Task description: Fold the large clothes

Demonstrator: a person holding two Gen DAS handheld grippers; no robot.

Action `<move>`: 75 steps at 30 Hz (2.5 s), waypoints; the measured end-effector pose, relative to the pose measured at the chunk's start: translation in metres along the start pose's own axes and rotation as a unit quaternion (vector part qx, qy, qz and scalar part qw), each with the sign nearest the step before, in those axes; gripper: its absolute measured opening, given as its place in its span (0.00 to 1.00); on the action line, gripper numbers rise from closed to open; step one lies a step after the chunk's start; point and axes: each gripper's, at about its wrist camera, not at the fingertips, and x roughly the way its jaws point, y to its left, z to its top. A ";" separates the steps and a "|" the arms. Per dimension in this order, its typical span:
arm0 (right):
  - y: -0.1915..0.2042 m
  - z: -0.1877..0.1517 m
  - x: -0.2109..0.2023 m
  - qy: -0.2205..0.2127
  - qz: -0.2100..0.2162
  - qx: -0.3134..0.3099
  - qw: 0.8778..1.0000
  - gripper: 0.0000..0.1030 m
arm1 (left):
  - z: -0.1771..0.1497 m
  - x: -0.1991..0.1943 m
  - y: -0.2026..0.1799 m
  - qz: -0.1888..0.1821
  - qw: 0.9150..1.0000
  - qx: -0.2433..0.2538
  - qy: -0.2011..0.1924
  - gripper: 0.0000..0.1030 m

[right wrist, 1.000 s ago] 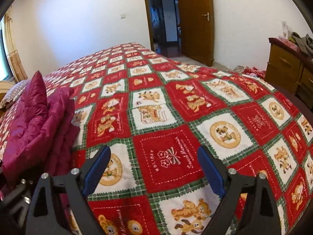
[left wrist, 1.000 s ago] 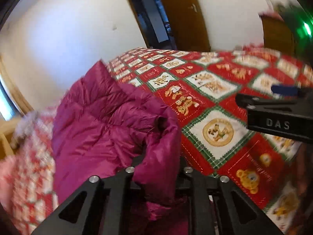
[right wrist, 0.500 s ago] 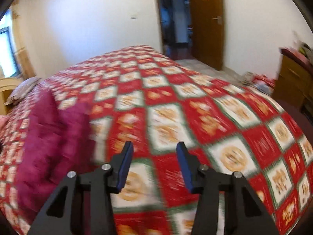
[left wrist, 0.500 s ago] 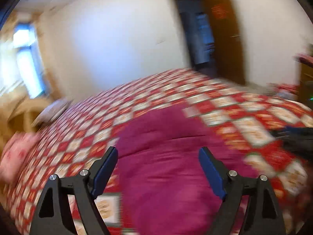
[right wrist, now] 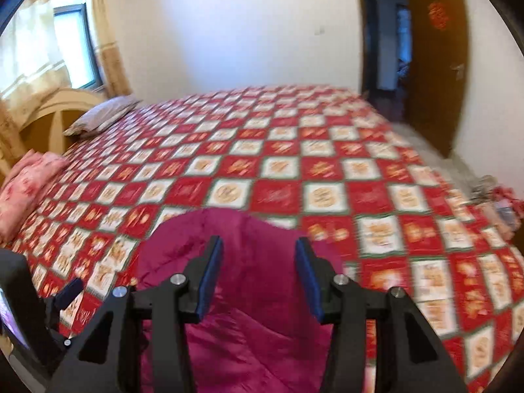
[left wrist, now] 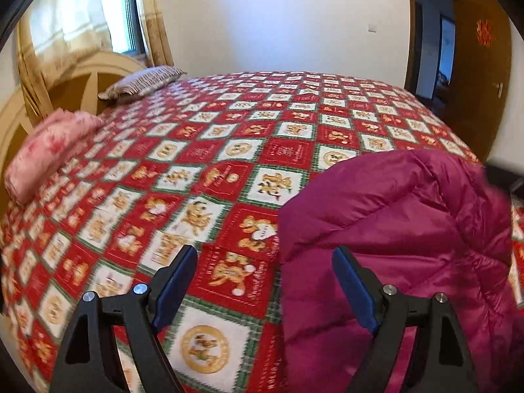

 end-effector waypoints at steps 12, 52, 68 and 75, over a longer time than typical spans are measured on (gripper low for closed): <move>-0.069 -0.070 0.025 0.031 0.003 0.077 0.997 0.46 | -0.012 0.025 -0.068 -0.009 0.996 0.083 -0.019 0.83; -0.075 -0.098 0.051 0.024 0.004 0.101 0.995 0.46 | -0.032 0.063 -0.068 -0.036 0.998 0.058 0.012 0.93; -0.077 -0.100 0.055 0.028 0.007 0.106 0.994 0.46 | -0.034 0.066 -0.068 -0.031 0.997 0.063 0.013 0.94; -0.075 -0.102 0.056 0.028 0.001 0.101 0.995 0.46 | -0.034 0.067 -0.068 -0.032 0.997 0.063 0.014 0.94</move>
